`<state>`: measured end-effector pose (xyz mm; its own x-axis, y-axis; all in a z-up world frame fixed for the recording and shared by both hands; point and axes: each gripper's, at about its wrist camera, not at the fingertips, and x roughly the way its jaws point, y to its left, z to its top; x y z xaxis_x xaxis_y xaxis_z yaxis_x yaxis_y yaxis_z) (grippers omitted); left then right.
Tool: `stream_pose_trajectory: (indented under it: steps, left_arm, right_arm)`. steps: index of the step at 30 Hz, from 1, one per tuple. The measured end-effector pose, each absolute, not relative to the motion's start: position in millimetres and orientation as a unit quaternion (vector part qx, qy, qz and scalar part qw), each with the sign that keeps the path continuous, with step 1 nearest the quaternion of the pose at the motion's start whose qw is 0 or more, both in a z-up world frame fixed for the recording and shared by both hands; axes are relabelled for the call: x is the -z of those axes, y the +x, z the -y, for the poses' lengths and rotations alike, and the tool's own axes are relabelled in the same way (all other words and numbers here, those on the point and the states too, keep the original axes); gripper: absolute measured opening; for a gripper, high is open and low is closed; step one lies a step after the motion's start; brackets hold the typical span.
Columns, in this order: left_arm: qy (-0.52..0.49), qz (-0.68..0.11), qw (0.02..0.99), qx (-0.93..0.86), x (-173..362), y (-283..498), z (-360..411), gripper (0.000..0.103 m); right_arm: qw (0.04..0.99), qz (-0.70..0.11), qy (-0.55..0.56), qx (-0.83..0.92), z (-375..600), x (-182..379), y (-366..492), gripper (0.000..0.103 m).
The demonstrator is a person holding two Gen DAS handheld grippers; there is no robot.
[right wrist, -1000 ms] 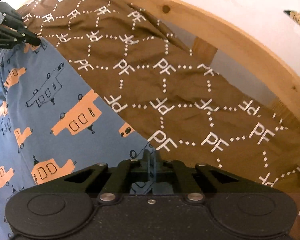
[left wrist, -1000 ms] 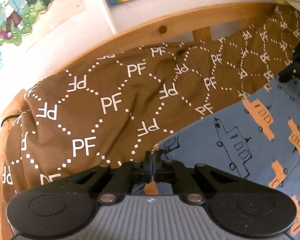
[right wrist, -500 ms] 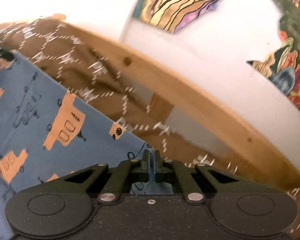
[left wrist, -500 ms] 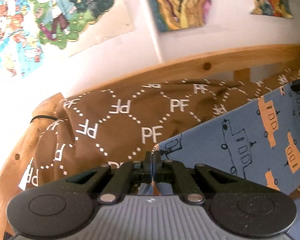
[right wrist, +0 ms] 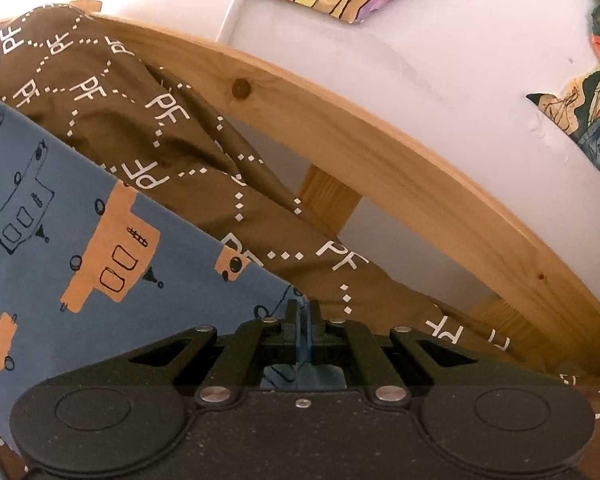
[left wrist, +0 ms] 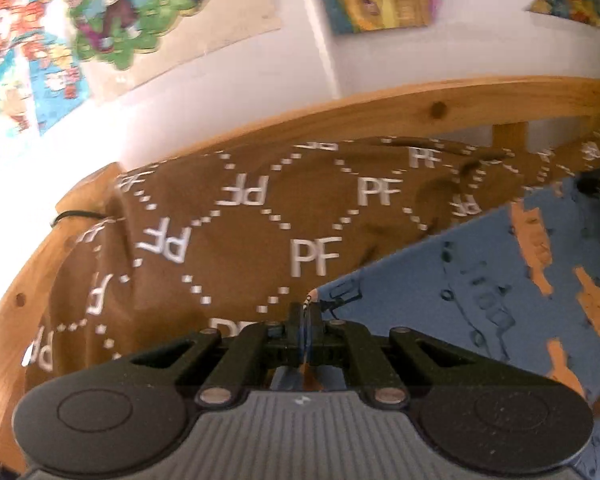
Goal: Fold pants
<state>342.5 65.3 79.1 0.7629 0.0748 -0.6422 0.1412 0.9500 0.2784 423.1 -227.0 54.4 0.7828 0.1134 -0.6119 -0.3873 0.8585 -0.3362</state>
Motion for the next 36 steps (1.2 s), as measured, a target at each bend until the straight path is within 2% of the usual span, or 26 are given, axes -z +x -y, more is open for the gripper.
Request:
stream_pose_trajectory:
  steps: [2,3,4,6,9,15,19,21,23,25,28,30,32,36]
  left_arm:
    - [0.165,-0.341,0.925,0.025,-79.1,340.2,-67.4,0.01]
    - [0.163,-0.342,0.925,0.031,-79.7,340.0,-69.3,0.019]
    - [0.156,-0.345,0.925,0.036,-81.6,339.4,-72.3,0.025]
    - [0.134,-0.342,0.929,0.046,-88.7,337.6,-80.8,0.045]
    - [0.119,-0.336,0.931,0.073,-99.0,335.2,-90.2,0.053]
    - [0.129,-0.34,0.926,0.102,-107.3,331.5,-89.5,0.061]
    - [0.157,-0.357,0.915,0.101,-98.4,335.5,-82.3,0.057]
    - [0.172,-0.376,0.907,0.085,-92.6,341.2,-79.2,0.034]
    - [0.172,-0.393,0.9,0.077,-88.6,346.1,-80.8,0.028]
    - [0.164,-0.398,0.9,0.075,-87.4,348.2,-84.0,0.023]
    - [0.15,-0.4,0.901,0.079,-90.5,348.1,-86.3,0.016]
    - [0.148,-0.397,0.902,0.078,-93.8,345.6,-87.0,0.011]
    - [0.153,-0.388,0.906,0.076,-96.3,342.1,-86.0,0.008]
    - [0.164,-0.362,0.914,0.079,-98.8,329.3,-83.3,0.005]
  right_arm:
    - [0.916,-0.301,-0.221,-0.145,230.1,-54.8,423.9,0.005]
    - [0.915,-0.306,-0.214,-0.15,230.0,-53.7,425.8,0.014]
    - [0.916,-0.306,-0.208,-0.154,231.5,-54.1,425.6,0.019]
    - [0.918,-0.299,-0.2,-0.165,232.5,-56.7,423.2,0.034]
    - [0.914,-0.294,-0.198,-0.196,228.2,-61.8,418.2,0.053]
    - [0.897,-0.315,-0.213,-0.225,210.3,-58.2,426.4,0.056]
    - [0.884,-0.342,-0.215,-0.236,198.3,-50.1,440.9,0.056]
    - [0.881,-0.354,-0.205,-0.238,196.2,-46.8,447.4,0.054]
    - [0.877,-0.369,-0.198,-0.235,195.3,-42.1,453.3,0.047]
    - [0.877,-0.374,-0.192,-0.233,195.5,-39.2,455.2,0.045]
    - [0.88,-0.374,-0.182,-0.229,198.3,-38.6,453.0,0.027]
    - [0.881,-0.373,-0.182,-0.228,200.1,-38.8,450.6,0.008]
    - [0.881,-0.368,-0.187,-0.232,201.1,-39.7,445.2,0.002]
    - [0.894,-0.331,-0.195,-0.233,204.5,-51.9,422.3,0.001]
